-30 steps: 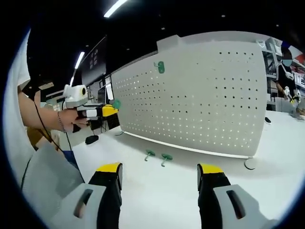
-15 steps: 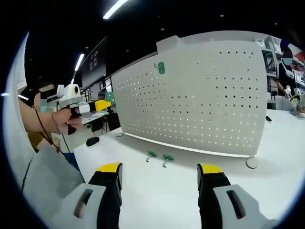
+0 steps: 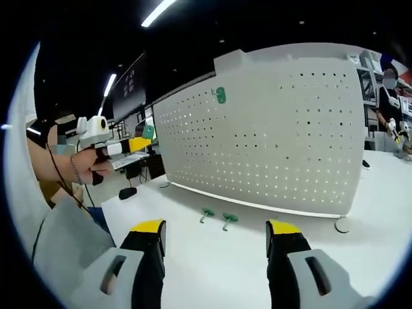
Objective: Insert the hook assembly into the mounting plate slot until the hook locks in place.
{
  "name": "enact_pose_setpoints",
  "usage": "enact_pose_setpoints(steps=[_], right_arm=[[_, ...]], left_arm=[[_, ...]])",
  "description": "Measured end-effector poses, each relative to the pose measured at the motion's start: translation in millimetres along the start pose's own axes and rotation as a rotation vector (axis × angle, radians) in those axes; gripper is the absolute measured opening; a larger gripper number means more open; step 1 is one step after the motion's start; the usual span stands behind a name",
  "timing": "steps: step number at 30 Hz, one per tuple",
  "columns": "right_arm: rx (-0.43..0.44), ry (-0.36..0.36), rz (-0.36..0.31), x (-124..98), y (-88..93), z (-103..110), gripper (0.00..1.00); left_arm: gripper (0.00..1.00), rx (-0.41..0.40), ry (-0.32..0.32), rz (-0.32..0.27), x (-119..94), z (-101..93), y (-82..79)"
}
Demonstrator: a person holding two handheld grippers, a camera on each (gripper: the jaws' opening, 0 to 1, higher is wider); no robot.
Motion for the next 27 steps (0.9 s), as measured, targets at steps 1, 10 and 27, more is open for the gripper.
enact_pose_setpoints(steps=[1, 10, 27], right_arm=[[-0.005, -0.012, -0.011, 0.5, -2.9, 2.0, 0.6], [-0.039, -0.143, -0.237, 1.3, -38.0, 26.4, 0.55], [-0.036, -0.227, -0.228, 32.3, -46.1, 41.9, 0.47]], left_arm=[[0.02, 0.0, 0.001, 0.001, 0.0, -0.2, 0.4], [0.02, -0.007, -0.004, 0.006, -1.0, -1.0, 2.5], [0.02, -0.003, 0.004, 0.017, 1.7, -10.3, 5.3]])
Point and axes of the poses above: the point that each gripper's makers call its tool centre point, and the gripper's own axes: x roughly forward along the fingers, z roughly to its left, y roughly out of its underside, the point moved 6 cm from there along -x, roughly backward along the fingers, and after that the axes turned 8 degrees about -y, right-handed, at the moved point
